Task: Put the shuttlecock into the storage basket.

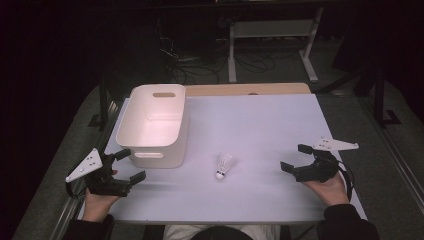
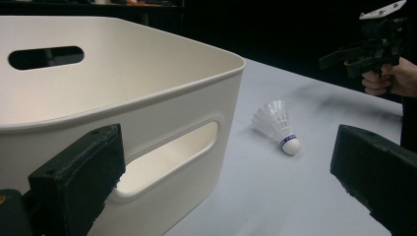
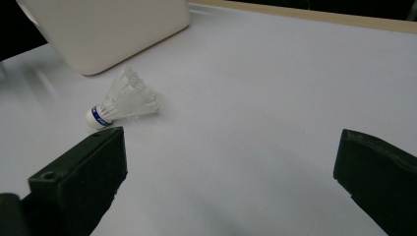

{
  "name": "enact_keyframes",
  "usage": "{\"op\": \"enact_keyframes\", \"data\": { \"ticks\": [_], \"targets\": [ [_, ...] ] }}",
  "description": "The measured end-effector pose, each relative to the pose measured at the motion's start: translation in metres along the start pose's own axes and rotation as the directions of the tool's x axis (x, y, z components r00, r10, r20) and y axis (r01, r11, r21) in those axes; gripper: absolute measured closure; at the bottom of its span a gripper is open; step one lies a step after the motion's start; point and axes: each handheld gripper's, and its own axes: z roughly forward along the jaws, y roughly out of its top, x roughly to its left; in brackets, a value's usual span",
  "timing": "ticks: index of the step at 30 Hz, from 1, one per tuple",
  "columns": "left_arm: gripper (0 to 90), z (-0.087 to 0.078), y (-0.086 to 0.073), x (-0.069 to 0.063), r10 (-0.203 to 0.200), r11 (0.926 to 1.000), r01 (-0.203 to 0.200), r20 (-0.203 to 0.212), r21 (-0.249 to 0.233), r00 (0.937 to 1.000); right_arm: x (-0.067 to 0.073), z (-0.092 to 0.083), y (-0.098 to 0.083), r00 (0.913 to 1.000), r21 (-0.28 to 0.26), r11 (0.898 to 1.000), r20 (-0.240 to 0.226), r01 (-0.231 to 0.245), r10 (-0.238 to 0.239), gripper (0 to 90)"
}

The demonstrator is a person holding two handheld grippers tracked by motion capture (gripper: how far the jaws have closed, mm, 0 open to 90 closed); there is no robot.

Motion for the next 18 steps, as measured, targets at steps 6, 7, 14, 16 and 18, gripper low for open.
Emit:
{"op": "enact_keyframes", "data": {
  "ticks": [6, 7, 14, 16, 18],
  "targets": [
    [0.0, -0.0014, -0.0002, 0.0006, 0.002, 1.0, -0.002, -0.003, 0.004, 1.0, 0.0006, -0.0002, -0.0001, 1.0, 0.0, 1.0, -0.006, -0.001, 0.001, 0.0],
    [0.0, -0.0012, -0.0003, 0.0006, 0.003, 1.0, -0.003, -0.002, 0.006, 1.0, 0.0006, -0.0001, -0.0001, 1.0, 0.001, 1.0, -0.007, -0.001, 0.001, 0.0],
    [0.0, -0.0022, -0.0001, 0.0006, 0.002, 1.0, -0.002, -0.008, -0.002, 1.0, 0.0015, 0.0001, -0.0002, 0.9999, 0.004, 1.0, -0.015, -0.001, 0.001, 0.0],
    [0.0, -0.0034, 0.0002, 0.0009, 0.002, 1.0, -0.002, -0.015, -0.003, 0.9999, 0.0014, -0.0002, -0.0004, 0.9998, 0.003, 1.0, -0.018, -0.002, 0.003, 0.0],
    [0.0, -0.0038, 0.0003, 0.0011, 0.002, 1.0, -0.002, -0.017, -0.005, 0.9999, 0.0017, -0.0001, -0.0004, 0.9998, 0.006, 1.0, -0.02, -0.002, 0.002, 0.0]
  ]
}}
